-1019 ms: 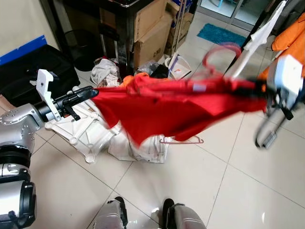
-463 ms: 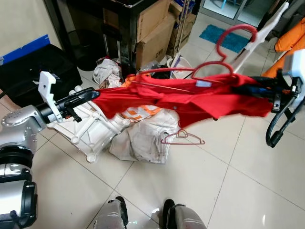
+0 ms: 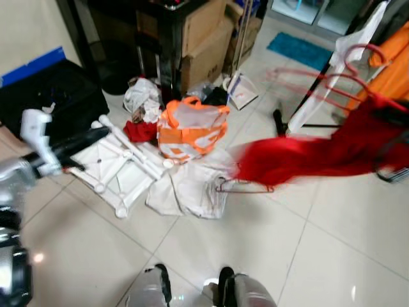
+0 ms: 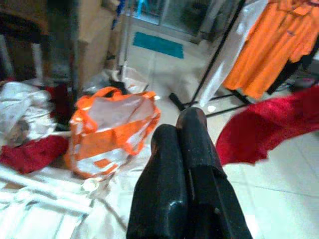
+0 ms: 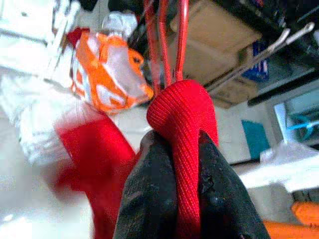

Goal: Hang hanger

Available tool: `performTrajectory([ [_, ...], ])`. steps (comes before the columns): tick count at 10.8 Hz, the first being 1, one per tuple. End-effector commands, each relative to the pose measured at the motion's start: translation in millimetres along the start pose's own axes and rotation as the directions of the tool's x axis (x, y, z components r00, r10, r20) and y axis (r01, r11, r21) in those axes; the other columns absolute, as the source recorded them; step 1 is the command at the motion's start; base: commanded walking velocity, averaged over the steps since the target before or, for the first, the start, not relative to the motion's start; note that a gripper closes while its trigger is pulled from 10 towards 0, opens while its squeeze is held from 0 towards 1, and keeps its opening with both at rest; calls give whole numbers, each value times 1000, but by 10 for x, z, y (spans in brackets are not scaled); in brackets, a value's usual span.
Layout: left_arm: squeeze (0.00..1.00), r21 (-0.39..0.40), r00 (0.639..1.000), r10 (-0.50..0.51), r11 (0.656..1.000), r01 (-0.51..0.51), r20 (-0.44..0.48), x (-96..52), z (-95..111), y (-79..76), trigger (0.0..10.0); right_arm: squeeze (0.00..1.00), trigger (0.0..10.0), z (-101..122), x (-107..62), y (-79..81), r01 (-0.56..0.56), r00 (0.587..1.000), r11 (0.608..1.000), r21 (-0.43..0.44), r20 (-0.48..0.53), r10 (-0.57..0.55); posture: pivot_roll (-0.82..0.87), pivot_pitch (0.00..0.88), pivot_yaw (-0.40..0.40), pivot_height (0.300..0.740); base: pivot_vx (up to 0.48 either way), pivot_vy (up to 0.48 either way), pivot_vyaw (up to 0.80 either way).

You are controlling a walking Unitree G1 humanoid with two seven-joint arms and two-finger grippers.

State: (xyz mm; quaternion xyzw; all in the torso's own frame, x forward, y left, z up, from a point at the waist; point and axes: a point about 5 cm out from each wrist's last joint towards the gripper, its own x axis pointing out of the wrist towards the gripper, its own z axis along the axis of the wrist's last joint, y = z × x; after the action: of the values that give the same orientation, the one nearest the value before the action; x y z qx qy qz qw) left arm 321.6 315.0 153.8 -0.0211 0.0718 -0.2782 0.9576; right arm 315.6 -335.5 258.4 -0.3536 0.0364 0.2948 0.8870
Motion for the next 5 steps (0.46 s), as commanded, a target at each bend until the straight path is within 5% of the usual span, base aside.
performTrajectory([
  [1, 0, 9, 1000, -15, 1000, 15, 1, 29, 19, -19, 0, 0, 0, 46, -36, -76, 52, 998, 998, 22, 44, -53, -129, 184, -86, 740, 0, 0, 0],
  [3, 0, -9, 985, -159, 987, 160, 71, 253, 18, -275, 0, 0, 0, 336, 141, 40, -94, 937, 983, 159, 348, 33, -124, 184, -85, 740, 0, 0, 0],
  [4, 0, -11, 980, -177, 984, 179, 87, 373, -4, -386, 1961, 0, 0, 466, 216, 109, -148, 896, 973, 176, 440, 57, -124, 184, -85, 740, 0, 0, 0],
  [5, 0, -32, 970, -201, 978, 207, 138, 615, -46, -632, 10000, 0, 0, 627, 354, 258, -239, 829, 951, 196, 551, 95, -125, 178, -86, 740, 0, 0, 0],
])
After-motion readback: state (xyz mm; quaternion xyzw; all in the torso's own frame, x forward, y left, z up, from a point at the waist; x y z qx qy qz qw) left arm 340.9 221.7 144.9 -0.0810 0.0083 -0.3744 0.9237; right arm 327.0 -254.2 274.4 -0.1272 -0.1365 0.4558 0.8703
